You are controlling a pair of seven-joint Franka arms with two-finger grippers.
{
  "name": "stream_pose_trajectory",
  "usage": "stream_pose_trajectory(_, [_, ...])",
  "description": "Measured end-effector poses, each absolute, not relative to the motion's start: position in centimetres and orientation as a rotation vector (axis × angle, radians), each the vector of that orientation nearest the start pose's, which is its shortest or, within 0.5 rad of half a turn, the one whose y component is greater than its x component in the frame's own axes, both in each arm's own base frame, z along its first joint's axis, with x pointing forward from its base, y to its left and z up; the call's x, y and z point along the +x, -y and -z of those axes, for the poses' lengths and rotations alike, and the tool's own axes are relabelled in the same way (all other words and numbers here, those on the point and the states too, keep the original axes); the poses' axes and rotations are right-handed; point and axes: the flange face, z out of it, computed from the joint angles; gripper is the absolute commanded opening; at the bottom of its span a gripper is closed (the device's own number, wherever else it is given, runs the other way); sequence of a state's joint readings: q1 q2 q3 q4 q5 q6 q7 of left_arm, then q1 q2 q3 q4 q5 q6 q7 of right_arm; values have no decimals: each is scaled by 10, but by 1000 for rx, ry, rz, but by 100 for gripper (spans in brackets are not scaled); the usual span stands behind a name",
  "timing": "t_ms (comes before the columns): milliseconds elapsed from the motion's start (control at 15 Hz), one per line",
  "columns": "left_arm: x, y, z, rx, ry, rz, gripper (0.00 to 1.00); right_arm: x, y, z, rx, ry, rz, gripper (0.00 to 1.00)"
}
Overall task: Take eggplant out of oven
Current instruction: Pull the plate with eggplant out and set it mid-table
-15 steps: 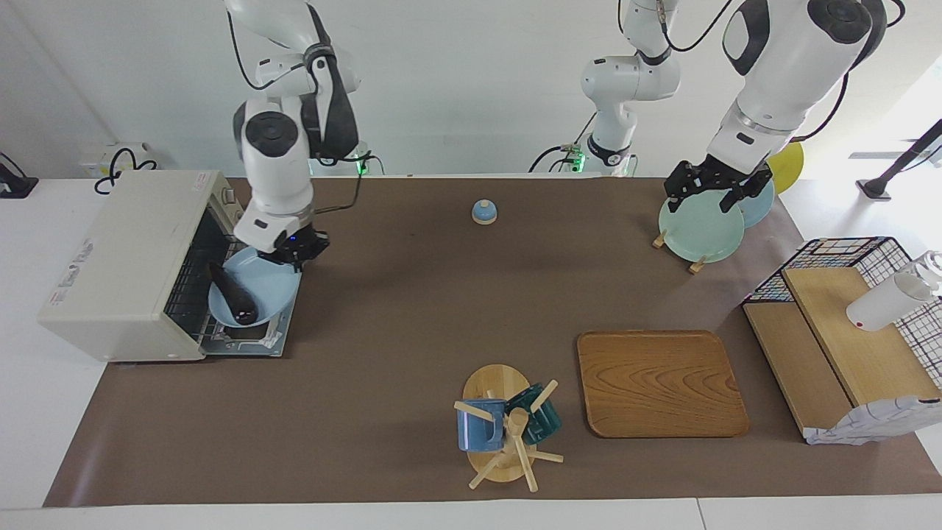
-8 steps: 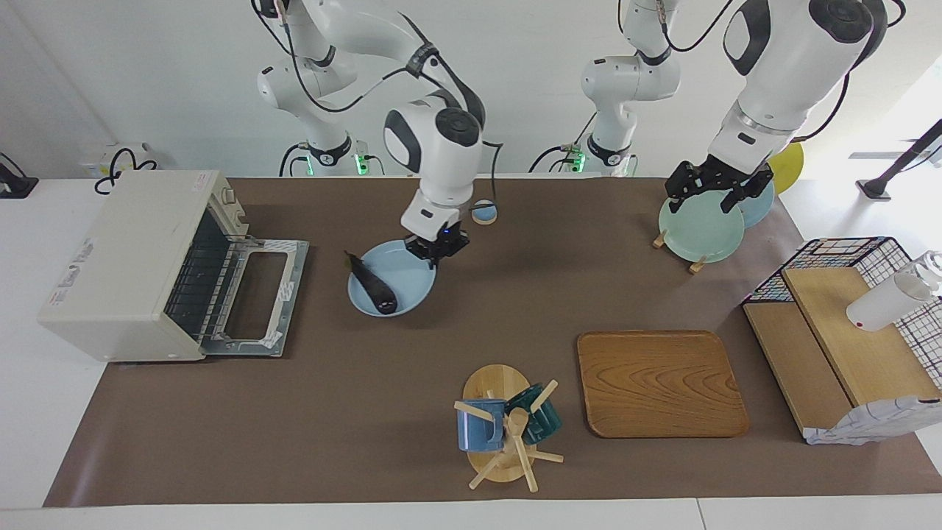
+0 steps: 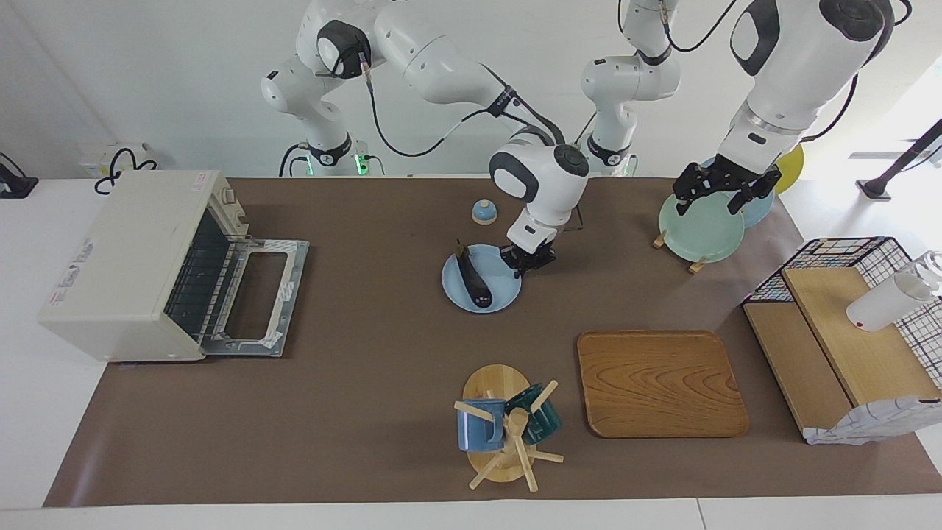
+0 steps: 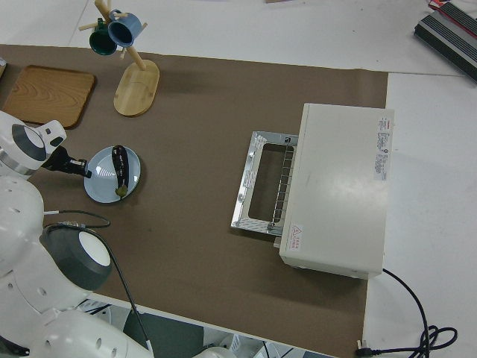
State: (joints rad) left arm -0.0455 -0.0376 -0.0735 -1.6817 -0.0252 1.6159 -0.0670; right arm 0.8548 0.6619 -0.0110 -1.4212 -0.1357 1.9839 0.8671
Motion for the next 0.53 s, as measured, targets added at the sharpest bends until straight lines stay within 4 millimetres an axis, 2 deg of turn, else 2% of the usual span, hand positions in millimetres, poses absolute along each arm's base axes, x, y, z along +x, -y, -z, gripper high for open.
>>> stream_pose_trajectory(133, [541, 63, -597, -3161, -66, -46, 100, 495, -517, -308, -3273, -5, 55, 30])
stream_pose_trajectory(267, [541, 62, -597, -3161, -62, -43, 100, 518, -502, -323, -3236, -55, 79, 35])
stream_pose_trajectory(333, [542, 62, -597, -3161, -62, -37, 100, 528, -494, -335, -3221, -41, 94, 46])
stream_pose_trajectory(467, [543, 62, -597, -3162, -63, -28, 100, 539, -481, -361, -3202, -15, 125, 46])
stream_pose_trajectory(533, [543, 63, -596, -3162, -64, -27, 100, 542, -474, -373, -3209, 19, 118, 40])
